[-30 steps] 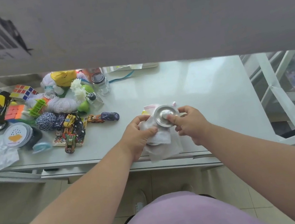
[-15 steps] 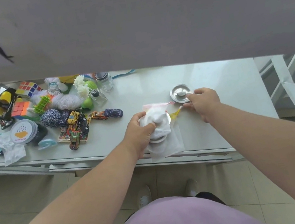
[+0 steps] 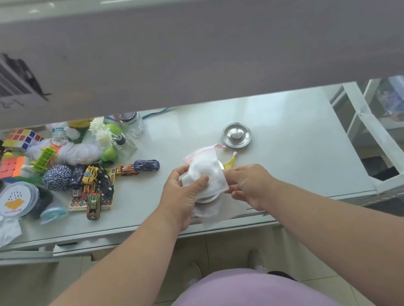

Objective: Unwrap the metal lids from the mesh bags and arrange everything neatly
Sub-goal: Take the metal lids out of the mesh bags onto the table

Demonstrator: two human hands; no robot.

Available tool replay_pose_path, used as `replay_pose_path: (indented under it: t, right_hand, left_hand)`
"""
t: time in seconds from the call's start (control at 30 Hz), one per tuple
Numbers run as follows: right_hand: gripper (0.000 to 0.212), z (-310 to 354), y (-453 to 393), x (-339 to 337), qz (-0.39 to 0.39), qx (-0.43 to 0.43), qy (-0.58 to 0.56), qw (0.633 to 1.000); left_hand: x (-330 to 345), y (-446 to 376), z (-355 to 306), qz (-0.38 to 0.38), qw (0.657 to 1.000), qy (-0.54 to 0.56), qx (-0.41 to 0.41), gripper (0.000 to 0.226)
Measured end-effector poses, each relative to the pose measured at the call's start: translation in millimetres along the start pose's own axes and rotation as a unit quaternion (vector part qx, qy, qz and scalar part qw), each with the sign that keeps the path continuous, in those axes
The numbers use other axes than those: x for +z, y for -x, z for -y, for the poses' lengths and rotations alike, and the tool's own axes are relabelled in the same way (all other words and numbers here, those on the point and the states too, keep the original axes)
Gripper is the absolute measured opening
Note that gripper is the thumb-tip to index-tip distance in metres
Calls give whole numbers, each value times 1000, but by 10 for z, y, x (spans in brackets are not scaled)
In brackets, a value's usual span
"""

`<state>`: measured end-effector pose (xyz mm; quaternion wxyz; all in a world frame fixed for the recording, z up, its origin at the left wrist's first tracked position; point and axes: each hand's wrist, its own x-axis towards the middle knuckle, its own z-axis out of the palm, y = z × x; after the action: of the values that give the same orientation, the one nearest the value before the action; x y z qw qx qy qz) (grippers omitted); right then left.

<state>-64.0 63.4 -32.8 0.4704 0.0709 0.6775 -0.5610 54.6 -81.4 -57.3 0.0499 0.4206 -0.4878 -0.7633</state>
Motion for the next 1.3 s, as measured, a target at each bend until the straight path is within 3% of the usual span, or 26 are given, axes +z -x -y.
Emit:
replay_pose_path:
  t: [0.2, 0.33, 0.53, 0.8, 0.93, 1.2, 1.3]
  right_hand:
    - [20, -108, -110, -7, -67, -13, -28, 997]
    - [10, -124, -196, -172, -129, -43, -15, 991]
    - [13, -90, -240, -641, -227, -78, 36, 970]
    - [18, -137, -224, -544, -224, -82, 58, 969]
    - [27, -143, -203, -418, -220, -49, 20, 974]
    - [23, -37, -152, -300, -244, 5, -23, 970]
    - [26, -52, -5, -171, -279, -19, 90, 956]
  left_hand:
    - [-108, 19, 29, 24, 1000, -21, 1, 42]
    - [-159, -27, 39, 0, 998, -56, 14, 40]
    - [-271, -99, -40, -40, 997, -48, 38, 37]
    - [-422, -113, -82, -61, 997, -32, 37, 35]
    - [-538, -104, -101, -74, 996, -14, 39, 36]
    - [-655, -121, -133, -60, 998, 15, 31, 34]
    - [-635, -138, -98, -53, 998, 7, 22, 32]
